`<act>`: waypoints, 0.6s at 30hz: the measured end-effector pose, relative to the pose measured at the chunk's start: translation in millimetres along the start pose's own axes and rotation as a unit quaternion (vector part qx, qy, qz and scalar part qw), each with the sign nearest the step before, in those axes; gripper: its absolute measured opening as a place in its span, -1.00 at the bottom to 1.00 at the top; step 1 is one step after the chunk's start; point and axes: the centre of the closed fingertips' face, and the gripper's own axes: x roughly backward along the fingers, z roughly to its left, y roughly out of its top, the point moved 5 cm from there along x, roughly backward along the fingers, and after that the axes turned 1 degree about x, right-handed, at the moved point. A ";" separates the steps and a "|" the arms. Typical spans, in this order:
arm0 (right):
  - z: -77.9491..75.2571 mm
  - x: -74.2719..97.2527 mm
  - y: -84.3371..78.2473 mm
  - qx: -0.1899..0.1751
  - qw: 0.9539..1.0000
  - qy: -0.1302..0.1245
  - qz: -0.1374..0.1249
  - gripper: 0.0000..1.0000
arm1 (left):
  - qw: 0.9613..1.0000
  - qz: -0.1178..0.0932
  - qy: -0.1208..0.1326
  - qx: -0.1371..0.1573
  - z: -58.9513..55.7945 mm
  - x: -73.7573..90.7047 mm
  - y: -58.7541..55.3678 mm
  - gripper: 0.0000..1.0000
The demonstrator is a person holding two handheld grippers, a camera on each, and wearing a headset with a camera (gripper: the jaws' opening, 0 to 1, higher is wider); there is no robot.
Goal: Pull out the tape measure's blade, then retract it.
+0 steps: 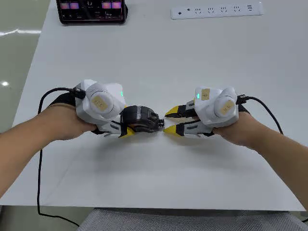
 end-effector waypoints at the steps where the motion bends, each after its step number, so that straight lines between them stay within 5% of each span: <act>1: -0.2 -0.8 0.3 0.001 1.000 0.000 0.000 -0.63 | 1.000 0.000 0.000 0.000 0.1 -0.1 0.0 -0.44; 18: 0.4 -10.4 2.0 0.020 1.000 0.012 0.001 -0.75 | 1.000 0.000 -0.002 -0.002 0.7 0.3 0.0 -0.44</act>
